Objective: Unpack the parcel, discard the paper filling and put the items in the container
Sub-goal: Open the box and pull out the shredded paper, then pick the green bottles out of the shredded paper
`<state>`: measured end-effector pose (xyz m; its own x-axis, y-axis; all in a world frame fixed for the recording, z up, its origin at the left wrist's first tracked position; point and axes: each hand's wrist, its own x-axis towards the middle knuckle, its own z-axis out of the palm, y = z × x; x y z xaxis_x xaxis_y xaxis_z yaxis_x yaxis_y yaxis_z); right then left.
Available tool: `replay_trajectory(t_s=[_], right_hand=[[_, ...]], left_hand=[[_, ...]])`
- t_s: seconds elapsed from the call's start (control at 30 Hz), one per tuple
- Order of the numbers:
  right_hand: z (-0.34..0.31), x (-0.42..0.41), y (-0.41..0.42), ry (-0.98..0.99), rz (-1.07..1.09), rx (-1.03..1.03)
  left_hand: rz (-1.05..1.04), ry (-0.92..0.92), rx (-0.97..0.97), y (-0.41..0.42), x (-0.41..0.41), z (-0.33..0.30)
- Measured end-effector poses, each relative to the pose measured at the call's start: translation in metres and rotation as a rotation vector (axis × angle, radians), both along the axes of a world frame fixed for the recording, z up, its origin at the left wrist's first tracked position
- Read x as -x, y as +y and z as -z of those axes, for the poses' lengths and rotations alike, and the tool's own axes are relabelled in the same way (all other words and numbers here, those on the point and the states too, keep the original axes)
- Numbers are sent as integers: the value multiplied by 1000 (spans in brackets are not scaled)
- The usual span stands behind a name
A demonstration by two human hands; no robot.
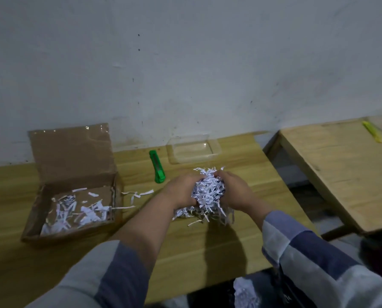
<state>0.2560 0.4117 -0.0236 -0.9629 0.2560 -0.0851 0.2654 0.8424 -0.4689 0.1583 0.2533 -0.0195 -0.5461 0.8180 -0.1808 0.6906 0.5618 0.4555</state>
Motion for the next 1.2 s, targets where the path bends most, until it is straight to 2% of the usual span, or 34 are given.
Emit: replay_trajectory(t_s=[0.2,0.37,0.5,0.6,0.77,1.0,1.1,1.2], right_hand=[[41,-15,9,-66,-31,76],[18,-20,29,-191,-153,187],[12,-23,34,23,-65,352],[22,-18,17,107,6,262],[37,-25,8,62,-16,-36],[30,-44,24,-18,50,-62],[22,-38,14,105,43,-42],[19,-28,0,259,1,-113]], left_hand=[[-58,-51,54,-3,-11,40],[-84,-27,36,-22,-11,46],[-130,-17,-150,-17,-24,43],[-189,10,-218,-2,-37,45],[-251,87,-111,-5,-41,58],[-289,58,-141,-32,-41,68],[-280,14,-181,-34,-44,67],[-296,-5,-200,-32,-46,63]])
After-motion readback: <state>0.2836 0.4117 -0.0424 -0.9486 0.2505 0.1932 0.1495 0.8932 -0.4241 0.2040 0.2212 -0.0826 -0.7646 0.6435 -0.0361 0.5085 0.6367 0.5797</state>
